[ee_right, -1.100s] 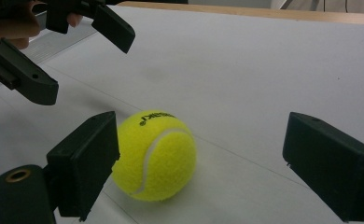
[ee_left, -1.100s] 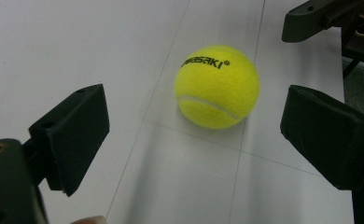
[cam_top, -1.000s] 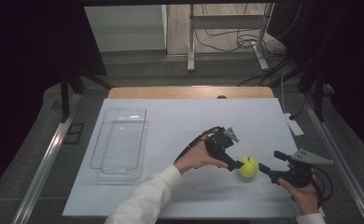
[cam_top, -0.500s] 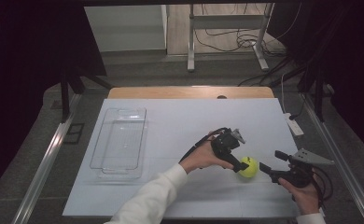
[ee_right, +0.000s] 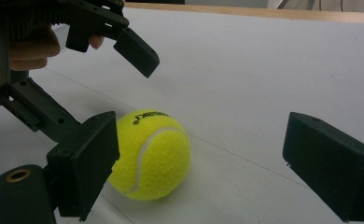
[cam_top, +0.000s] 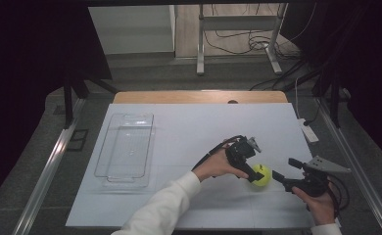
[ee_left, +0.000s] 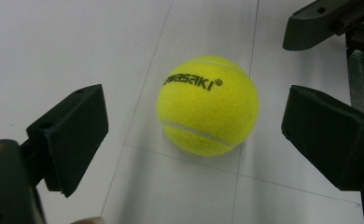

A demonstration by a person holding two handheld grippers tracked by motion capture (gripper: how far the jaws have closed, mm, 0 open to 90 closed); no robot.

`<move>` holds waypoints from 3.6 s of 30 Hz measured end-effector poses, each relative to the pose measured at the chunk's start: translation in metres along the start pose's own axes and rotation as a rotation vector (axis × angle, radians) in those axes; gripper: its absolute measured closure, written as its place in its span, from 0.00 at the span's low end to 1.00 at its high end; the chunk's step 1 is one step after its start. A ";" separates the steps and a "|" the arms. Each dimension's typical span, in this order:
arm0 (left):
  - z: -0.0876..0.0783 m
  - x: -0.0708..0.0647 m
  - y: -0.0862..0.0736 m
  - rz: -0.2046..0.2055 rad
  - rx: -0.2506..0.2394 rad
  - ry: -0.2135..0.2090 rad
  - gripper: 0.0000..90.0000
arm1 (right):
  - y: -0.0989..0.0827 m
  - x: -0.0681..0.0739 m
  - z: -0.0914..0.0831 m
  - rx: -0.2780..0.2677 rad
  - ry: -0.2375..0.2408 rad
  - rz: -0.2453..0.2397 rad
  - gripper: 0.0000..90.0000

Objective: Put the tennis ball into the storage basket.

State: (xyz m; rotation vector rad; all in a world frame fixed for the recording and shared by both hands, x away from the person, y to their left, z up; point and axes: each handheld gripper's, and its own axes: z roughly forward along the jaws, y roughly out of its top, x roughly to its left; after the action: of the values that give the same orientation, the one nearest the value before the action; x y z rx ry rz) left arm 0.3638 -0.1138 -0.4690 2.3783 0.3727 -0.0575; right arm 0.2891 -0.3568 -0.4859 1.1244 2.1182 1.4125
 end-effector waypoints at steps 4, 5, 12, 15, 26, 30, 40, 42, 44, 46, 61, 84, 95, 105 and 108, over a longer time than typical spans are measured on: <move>0.007 0.000 0.002 0.004 0.017 -0.006 0.08 | 0.000 0.000 0.000 -0.002 0.002 0.000 0.12; 0.008 0.000 0.002 0.009 0.023 -0.006 0.08 | 0.000 0.000 0.000 -0.002 0.002 0.000 0.12; 0.015 0.002 0.003 0.017 0.047 -0.008 0.08 | -0.001 -0.001 0.000 0.000 0.002 -0.002 0.12; 0.020 0.002 0.003 0.016 0.053 -0.012 0.08 | -0.001 -0.001 0.000 0.000 0.002 -0.001 0.12; 0.035 -0.003 0.004 0.041 0.089 -0.006 0.09 | -0.001 -0.001 0.000 0.003 -0.002 -0.002 0.12; 0.037 -0.003 0.004 0.046 0.093 0.002 0.11 | -0.001 -0.001 0.000 0.004 -0.003 -0.004 0.12; 0.039 -0.010 0.006 0.070 0.085 -0.007 0.27 | -0.001 -0.001 0.000 0.001 0.000 -0.005 0.12; 0.039 -0.010 0.006 0.070 0.090 -0.004 0.28 | -0.001 -0.001 0.000 0.000 -0.001 -0.005 0.12; 0.039 -0.011 0.007 0.066 0.094 -0.002 0.28 | -0.001 -0.001 0.000 0.000 -0.001 -0.004 0.12; 0.038 -0.010 0.007 0.065 0.093 -0.003 0.28 | -0.001 -0.001 0.000 0.001 -0.001 -0.004 0.12; 0.031 -0.008 0.006 0.063 0.072 -0.007 0.29 | -0.001 -0.001 -0.001 -0.005 -0.002 -0.003 0.12; 0.003 0.003 -0.008 0.034 0.027 0.079 0.29 | -0.001 0.001 0.001 0.003 0.005 -0.009 0.12; -0.016 0.011 -0.022 0.003 -0.005 0.147 0.29 | 0.000 0.004 0.003 0.008 0.020 -0.006 0.12; -0.037 0.014 -0.038 -0.033 -0.054 0.174 0.29 | 0.000 0.007 0.006 0.017 0.023 -0.014 0.12; -0.044 0.014 -0.044 -0.042 -0.068 0.183 0.29 | 0.000 0.008 0.007 0.017 0.026 -0.016 0.12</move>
State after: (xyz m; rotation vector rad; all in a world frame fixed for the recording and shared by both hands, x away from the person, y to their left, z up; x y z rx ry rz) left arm 0.3625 -0.0505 -0.4674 2.3154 0.5033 0.1515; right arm 0.2889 -0.3462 -0.4879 1.0986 2.1565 1.4115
